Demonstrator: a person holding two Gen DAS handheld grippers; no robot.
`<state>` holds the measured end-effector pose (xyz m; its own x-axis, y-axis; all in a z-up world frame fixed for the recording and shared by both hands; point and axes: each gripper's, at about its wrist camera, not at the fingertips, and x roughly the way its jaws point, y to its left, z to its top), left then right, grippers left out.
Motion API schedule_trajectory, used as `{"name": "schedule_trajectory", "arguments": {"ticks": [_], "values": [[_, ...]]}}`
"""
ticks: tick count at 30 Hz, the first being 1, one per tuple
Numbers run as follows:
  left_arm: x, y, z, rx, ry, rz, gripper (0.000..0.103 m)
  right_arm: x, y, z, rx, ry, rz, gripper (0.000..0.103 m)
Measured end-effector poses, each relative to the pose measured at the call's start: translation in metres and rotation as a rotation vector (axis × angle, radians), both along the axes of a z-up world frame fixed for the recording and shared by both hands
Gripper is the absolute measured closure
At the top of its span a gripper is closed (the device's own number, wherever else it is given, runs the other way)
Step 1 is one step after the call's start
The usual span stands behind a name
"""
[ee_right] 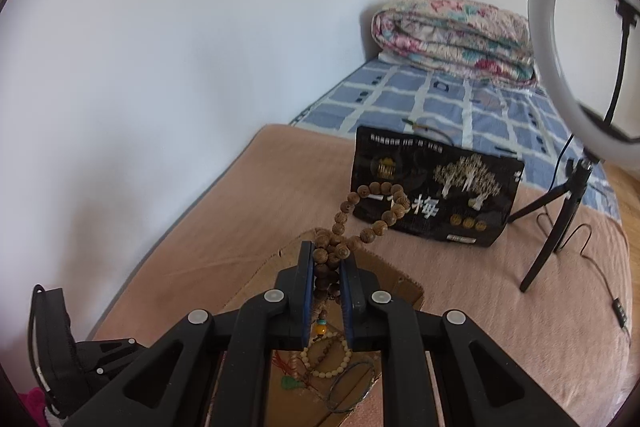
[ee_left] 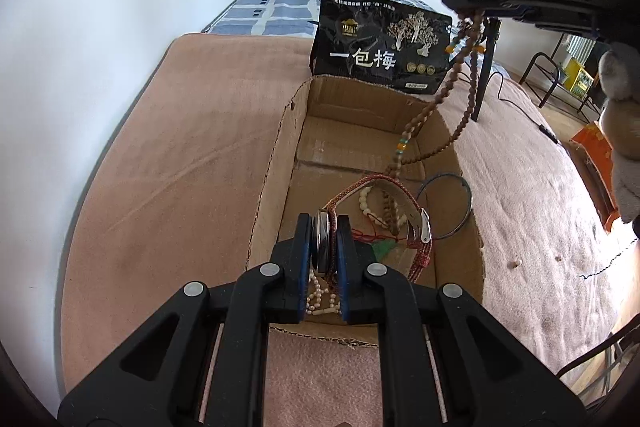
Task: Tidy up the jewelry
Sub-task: 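Carry the watch with the left tool and the mala with the right tool over the box, then open the right tool to drop the mala while the left tool releases the watch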
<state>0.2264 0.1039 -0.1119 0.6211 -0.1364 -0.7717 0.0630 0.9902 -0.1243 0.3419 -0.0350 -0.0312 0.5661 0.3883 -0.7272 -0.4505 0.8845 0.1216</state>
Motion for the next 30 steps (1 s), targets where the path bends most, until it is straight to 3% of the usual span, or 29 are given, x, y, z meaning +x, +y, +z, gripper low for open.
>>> {"name": "schedule_trajectory", "arguments": {"ticks": [10, 19, 21, 23, 24, 26, 28, 29, 30], "values": [[0.005, -0.001, -0.018, 0.006, 0.035, -0.003, 0.093, 0.019, -0.002, -0.046, -0.006, 0.094, -0.013, 0.093], [0.005, -0.004, -0.022, 0.007, 0.039, -0.011, 0.093, 0.025, -0.004, -0.063, 0.008, 0.138, -0.016, 0.090], [0.004, -0.005, -0.023, 0.006, 0.042, -0.014, 0.093, 0.024, -0.003, -0.063, 0.012, 0.137, -0.015, 0.083], [0.004, -0.006, -0.023, 0.005, 0.044, -0.018, 0.093, 0.022, -0.003, -0.061, 0.008, 0.125, -0.025, 0.066], [0.004, -0.006, -0.023, 0.002, 0.044, -0.022, 0.093, 0.021, -0.003, -0.061, 0.007, 0.121, -0.027, 0.063], [0.004, -0.006, -0.023, 0.000, 0.043, -0.023, 0.093, 0.019, -0.004, -0.058, 0.005, 0.112, -0.033, 0.039], [0.002, -0.006, -0.021, -0.003, 0.039, -0.024, 0.091, 0.016, -0.006, -0.055, 0.003, 0.091, -0.039, 0.027], [0.002, -0.006, -0.020, -0.007, 0.038, -0.022, 0.086, 0.015, -0.006, -0.053, -0.001, 0.082, -0.041, 0.024], [0.001, -0.005, -0.019, -0.011, 0.037, -0.016, 0.066, 0.013, -0.007, -0.051, -0.006, 0.076, -0.042, 0.022]]}}
